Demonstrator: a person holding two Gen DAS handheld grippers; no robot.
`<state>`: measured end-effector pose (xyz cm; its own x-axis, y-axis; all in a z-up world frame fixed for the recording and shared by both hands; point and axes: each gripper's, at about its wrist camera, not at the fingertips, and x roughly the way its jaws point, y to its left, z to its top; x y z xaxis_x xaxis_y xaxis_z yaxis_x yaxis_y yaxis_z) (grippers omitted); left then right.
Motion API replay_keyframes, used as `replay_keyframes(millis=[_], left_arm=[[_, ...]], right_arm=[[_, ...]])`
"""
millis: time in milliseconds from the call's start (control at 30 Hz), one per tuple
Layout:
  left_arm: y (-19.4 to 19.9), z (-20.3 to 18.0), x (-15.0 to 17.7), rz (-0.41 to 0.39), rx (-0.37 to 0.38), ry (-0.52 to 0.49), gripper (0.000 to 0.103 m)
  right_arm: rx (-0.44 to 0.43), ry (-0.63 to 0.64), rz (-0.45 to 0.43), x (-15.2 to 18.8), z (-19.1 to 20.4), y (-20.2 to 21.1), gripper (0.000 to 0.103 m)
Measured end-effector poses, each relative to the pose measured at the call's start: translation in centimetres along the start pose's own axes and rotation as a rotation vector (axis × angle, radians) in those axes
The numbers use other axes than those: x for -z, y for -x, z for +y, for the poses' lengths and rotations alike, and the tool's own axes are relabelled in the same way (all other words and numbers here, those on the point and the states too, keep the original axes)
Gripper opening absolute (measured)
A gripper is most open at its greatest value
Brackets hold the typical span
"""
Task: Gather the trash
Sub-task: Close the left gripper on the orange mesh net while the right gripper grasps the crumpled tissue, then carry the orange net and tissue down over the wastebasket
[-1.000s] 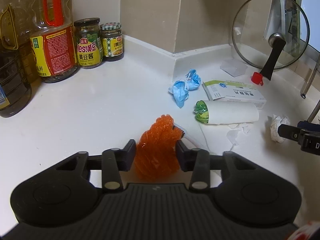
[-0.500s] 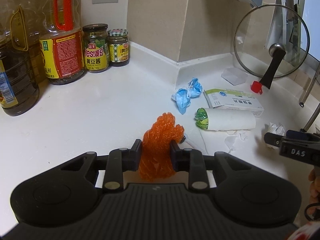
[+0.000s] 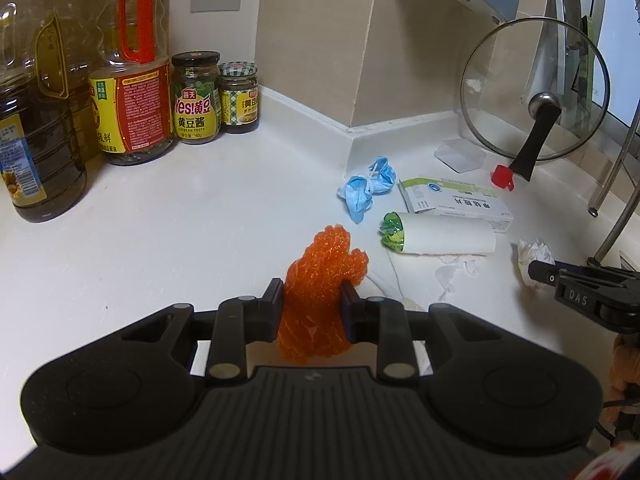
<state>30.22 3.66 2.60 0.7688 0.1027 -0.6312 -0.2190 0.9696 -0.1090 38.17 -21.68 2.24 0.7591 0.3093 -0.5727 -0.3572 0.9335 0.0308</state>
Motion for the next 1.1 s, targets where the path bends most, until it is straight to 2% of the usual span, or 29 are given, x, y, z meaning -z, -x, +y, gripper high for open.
replay_keyframes(millis=[600, 1100], left_arm=[[5.1, -0.7, 2.5, -0.002, 0.042, -0.01, 0.026], [9.1, -0.1, 5.0, 0.005, 0.076, -0.001, 0.026]], right_arm=[[-0.018, -0.022, -0.085, 0.8, 1.3, 8.6, 0.016], [-0.11, 0.002, -0.12, 1.8, 5.2, 14.5, 0.016]])
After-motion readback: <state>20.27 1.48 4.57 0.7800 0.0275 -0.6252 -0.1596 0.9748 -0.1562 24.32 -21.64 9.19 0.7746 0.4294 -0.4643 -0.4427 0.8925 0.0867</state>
